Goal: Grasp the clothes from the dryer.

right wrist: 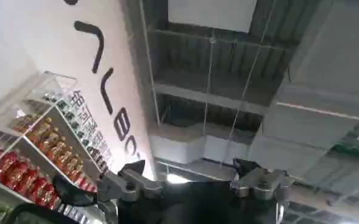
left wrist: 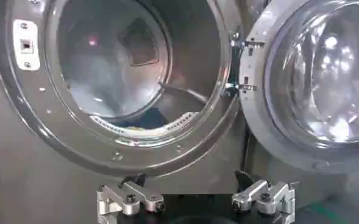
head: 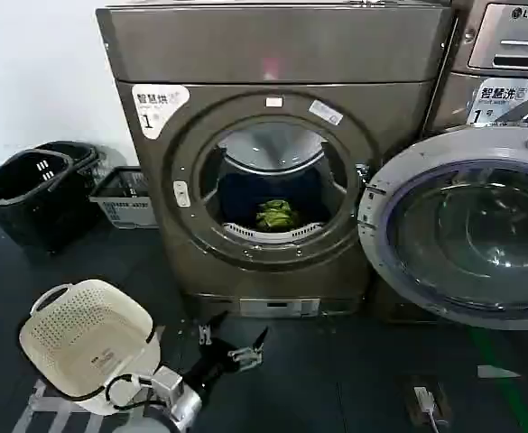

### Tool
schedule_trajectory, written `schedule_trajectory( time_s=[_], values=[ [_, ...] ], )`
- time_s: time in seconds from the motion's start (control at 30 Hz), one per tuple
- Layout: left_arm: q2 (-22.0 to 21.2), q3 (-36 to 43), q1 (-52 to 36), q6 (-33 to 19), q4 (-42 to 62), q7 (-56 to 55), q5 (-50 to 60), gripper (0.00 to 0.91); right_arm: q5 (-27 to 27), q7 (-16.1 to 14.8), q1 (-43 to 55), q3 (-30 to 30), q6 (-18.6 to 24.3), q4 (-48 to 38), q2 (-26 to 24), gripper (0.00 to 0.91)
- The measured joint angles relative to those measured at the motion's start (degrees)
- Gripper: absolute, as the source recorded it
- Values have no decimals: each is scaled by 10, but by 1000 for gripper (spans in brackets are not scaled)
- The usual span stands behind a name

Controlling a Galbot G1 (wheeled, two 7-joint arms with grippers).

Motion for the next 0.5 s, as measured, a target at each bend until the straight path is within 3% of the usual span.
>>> schedule_trajectory(
  time_s=[0.5],
  values=[
    [-3,10,-11,1,6,6,26,907,10,-3,-6,4,2,-1,-11,907]
  ],
)
